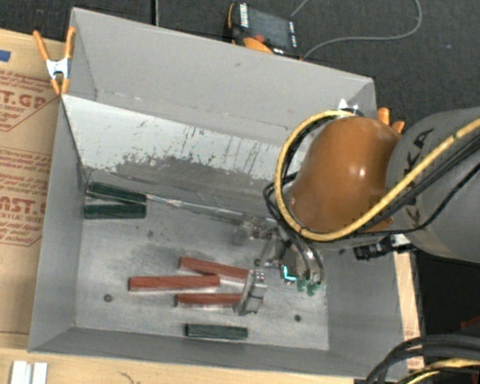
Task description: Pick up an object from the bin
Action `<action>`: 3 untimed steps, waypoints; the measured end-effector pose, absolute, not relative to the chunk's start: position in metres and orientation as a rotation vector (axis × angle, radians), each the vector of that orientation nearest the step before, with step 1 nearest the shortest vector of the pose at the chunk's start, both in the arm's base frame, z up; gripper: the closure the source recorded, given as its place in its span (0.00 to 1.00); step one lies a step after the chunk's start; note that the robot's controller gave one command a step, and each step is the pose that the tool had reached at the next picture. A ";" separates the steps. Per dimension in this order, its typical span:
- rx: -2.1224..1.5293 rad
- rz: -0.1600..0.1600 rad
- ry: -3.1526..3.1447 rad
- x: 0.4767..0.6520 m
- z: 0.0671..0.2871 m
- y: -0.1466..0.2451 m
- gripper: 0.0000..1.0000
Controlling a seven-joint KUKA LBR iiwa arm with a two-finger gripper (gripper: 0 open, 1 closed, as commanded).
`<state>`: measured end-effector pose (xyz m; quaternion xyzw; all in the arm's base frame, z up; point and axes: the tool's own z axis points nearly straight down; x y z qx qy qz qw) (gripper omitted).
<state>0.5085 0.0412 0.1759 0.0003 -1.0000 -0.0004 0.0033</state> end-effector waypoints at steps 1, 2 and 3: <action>0.319 -0.001 -3.121 0.550 0.067 0.021 0.00; 0.319 -0.001 -3.121 0.551 0.073 0.021 1.00; 0.535 0.002 -3.103 0.533 0.078 0.061 1.00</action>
Offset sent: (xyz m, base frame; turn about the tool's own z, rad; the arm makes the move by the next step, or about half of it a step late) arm 0.0421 -0.0206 -0.1059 -0.2027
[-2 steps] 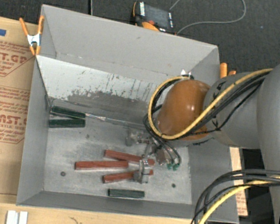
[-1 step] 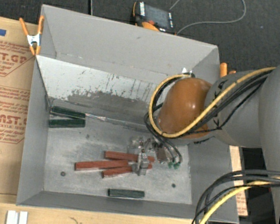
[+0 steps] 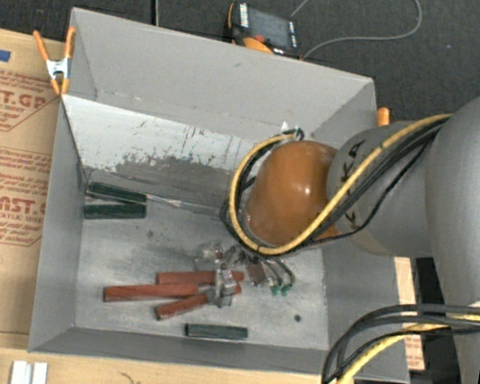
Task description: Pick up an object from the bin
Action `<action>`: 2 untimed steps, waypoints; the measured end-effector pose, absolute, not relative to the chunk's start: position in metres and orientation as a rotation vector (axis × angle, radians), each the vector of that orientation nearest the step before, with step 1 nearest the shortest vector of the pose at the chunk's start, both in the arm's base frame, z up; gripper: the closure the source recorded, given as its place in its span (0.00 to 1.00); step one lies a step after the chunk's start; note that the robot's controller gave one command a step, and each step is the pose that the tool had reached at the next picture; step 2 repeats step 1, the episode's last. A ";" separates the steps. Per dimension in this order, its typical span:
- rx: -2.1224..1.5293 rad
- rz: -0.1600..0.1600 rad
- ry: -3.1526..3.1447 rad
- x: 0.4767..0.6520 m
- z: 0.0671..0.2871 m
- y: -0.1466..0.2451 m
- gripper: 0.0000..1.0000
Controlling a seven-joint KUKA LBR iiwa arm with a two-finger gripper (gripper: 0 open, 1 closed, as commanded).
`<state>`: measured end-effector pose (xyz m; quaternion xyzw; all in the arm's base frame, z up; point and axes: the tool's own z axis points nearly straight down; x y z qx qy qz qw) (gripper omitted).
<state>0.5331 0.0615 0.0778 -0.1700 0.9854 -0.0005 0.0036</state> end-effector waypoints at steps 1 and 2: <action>-1.352 -0.004 2.827 0.542 0.268 0.036 1.00; -1.352 -0.004 2.827 0.542 0.268 0.036 1.00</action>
Offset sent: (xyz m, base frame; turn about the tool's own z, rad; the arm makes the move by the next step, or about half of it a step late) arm 0.0070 -0.0257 0.1875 -0.5517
